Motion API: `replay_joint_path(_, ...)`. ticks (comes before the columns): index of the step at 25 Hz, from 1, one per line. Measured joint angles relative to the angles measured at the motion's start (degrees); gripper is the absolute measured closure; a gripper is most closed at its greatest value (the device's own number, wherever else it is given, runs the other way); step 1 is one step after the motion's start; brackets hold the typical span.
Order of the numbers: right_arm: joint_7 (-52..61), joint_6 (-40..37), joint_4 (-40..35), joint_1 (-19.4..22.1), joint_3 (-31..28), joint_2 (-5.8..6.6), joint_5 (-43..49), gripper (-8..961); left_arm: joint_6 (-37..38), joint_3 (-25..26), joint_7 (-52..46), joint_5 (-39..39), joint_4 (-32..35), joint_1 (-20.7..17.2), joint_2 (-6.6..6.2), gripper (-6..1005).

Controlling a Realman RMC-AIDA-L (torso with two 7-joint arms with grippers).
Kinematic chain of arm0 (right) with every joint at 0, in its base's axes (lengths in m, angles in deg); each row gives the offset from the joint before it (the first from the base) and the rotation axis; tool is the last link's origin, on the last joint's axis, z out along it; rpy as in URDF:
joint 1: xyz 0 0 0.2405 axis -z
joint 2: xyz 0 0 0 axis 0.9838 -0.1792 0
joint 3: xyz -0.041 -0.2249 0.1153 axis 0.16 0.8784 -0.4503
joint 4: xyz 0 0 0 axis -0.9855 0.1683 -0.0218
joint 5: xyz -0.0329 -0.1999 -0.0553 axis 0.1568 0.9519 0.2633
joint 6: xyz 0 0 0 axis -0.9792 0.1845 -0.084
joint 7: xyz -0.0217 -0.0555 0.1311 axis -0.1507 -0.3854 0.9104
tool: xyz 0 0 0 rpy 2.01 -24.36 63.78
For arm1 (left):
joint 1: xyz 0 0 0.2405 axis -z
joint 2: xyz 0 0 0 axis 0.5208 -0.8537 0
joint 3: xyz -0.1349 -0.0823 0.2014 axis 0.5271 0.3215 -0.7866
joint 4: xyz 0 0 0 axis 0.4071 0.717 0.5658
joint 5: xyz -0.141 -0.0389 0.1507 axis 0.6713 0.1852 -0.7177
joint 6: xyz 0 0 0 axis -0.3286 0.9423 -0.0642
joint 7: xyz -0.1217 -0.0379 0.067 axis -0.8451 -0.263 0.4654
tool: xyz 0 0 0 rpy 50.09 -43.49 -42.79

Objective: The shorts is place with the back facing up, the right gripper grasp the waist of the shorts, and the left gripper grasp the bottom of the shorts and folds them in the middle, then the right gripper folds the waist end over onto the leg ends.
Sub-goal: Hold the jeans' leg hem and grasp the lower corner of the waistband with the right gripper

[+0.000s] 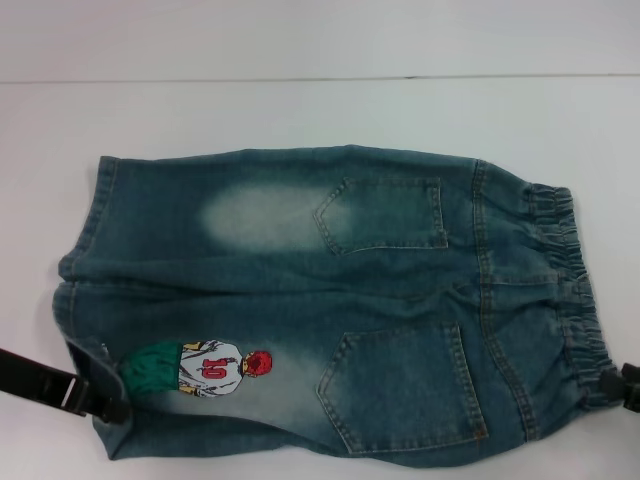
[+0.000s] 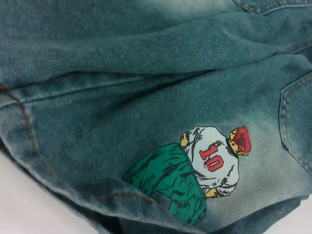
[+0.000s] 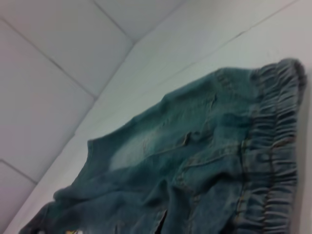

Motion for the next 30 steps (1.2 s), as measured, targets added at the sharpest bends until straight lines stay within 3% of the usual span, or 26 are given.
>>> replay_joint_path(10, 0.2, -1.9, 0.0, -1.2, -0.5, 0.02, 2.0, 26, 0.2, 0.0, -0.1, 0.5, -0.2, 0.1, 0.0, 945)
replay_joint_path(30, 2.3, -3.7, -0.6, -3.0, -0.2, 1.24, 6.4, 109, 0.2, 0.0, 0.1, 1.3, -0.9, 0.2, 0.0, 945)
